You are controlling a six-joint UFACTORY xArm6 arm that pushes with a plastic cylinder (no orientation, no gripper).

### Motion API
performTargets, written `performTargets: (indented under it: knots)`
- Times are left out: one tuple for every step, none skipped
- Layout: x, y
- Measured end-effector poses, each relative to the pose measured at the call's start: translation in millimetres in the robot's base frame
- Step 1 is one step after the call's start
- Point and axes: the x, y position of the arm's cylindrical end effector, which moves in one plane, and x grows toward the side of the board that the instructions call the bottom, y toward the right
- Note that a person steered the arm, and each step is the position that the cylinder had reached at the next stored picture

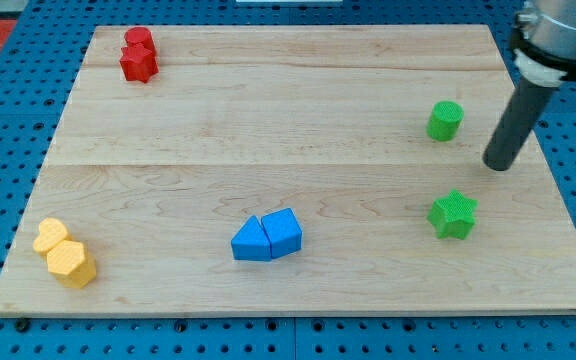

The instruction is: Slide the green star above the blue blocks

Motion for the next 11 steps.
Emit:
performTargets:
  knots:
    - [9.6, 8.4]
    - [46.8, 23.8]
    - [70.8, 12.7]
    - [79.4, -8.4]
    - [73.6, -59.9]
    - [42.4, -155.9]
    - [69.3, -103.8]
    - [82.8, -142.8]
    - [55.4, -215.3]
    - [9.6, -272.1]
    - [-22.8, -270.6]
